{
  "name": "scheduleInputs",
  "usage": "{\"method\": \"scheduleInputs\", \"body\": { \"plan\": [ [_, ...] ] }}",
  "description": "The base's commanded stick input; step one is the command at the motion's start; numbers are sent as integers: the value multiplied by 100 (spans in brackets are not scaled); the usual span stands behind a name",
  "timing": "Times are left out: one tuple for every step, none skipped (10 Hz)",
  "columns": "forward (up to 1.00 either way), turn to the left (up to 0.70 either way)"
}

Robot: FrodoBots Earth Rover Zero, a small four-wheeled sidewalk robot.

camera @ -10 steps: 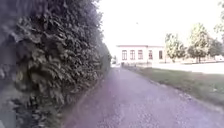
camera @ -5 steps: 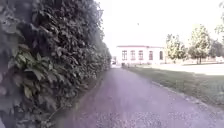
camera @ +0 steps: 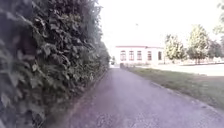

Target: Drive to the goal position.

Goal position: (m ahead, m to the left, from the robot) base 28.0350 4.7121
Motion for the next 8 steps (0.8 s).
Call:
{"method": "scheduleInputs", "body": {
  "plan": [
    [44, 2],
    [44, 2],
    [44, 2],
    [44, 2],
    [44, 1],
    [44, -3],
    [44, -27],
    [44, -27]
  ]
}}
